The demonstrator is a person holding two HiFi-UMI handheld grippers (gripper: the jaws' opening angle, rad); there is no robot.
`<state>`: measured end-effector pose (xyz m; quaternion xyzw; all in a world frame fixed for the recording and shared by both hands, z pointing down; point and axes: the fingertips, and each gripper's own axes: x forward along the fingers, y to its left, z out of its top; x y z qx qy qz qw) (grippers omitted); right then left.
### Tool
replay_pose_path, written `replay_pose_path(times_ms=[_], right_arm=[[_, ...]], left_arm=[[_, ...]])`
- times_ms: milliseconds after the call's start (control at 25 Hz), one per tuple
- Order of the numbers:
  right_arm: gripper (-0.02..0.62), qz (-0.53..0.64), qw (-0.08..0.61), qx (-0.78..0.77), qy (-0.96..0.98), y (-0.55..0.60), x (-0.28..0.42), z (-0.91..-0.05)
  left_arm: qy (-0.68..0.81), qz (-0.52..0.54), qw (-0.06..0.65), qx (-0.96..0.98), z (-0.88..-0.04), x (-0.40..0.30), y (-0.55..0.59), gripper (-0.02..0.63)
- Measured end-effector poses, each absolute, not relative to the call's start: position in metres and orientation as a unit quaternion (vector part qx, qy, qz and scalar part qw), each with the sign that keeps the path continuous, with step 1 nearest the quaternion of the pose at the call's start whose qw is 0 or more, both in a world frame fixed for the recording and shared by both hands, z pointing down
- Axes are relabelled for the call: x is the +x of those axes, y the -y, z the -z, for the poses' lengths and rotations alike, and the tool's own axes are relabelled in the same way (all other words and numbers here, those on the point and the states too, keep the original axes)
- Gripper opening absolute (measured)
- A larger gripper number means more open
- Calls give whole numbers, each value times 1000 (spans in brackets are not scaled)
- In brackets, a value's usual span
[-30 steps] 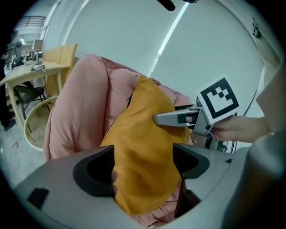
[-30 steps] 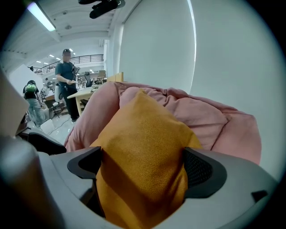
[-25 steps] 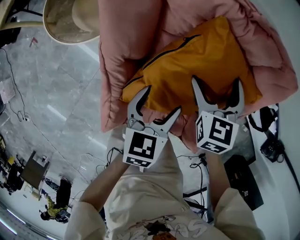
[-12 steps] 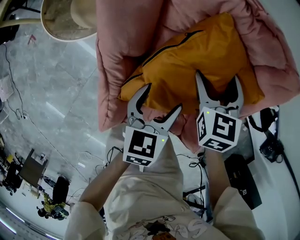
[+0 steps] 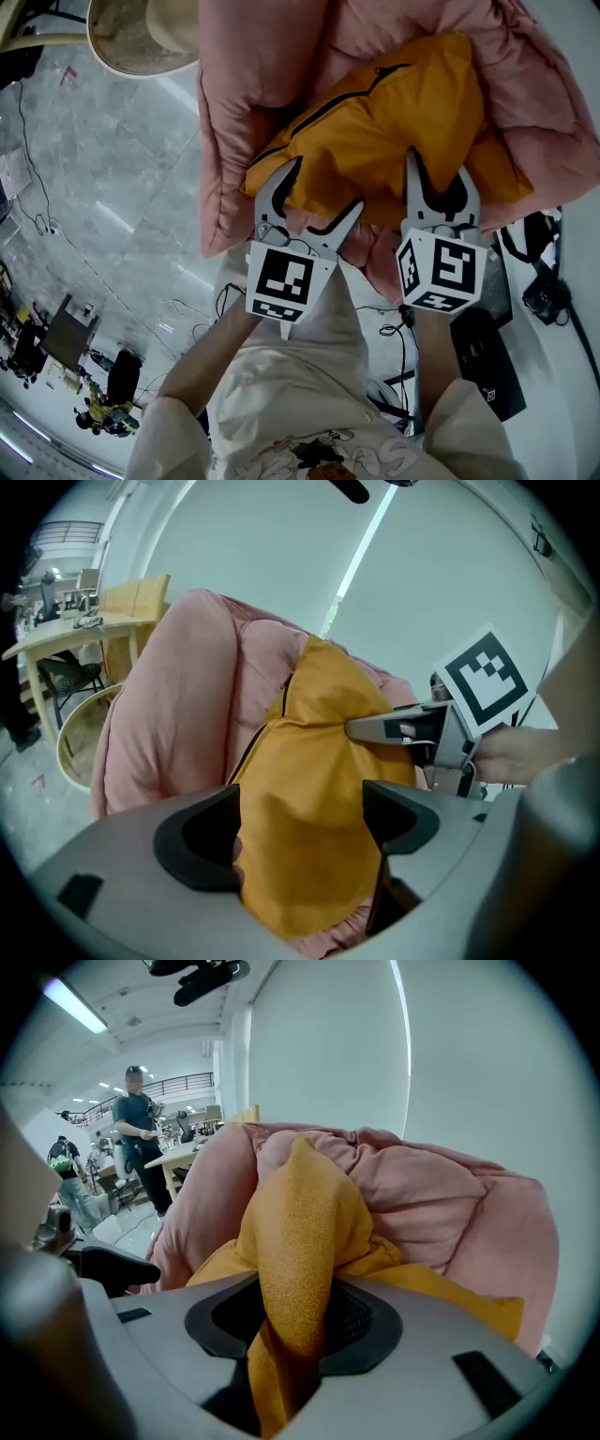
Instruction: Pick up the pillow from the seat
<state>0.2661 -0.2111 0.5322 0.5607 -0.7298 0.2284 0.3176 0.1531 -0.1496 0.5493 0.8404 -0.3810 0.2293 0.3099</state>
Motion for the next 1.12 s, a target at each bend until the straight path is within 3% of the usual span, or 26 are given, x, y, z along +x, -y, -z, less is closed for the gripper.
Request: replay_pose_path(times_ms=[640, 800, 1120], right_arm=[[144, -234, 291, 571, 731, 185, 268, -503], [140, -232, 284, 569, 736, 179, 266, -497], [133, -229, 273, 575, 737, 165, 266, -488]], left_arm=[[350, -233, 299, 857, -553, 138, 161, 405], [324, -245, 292, 866, -561, 138, 163, 496], [284, -253, 280, 881, -570, 148, 161, 554]])
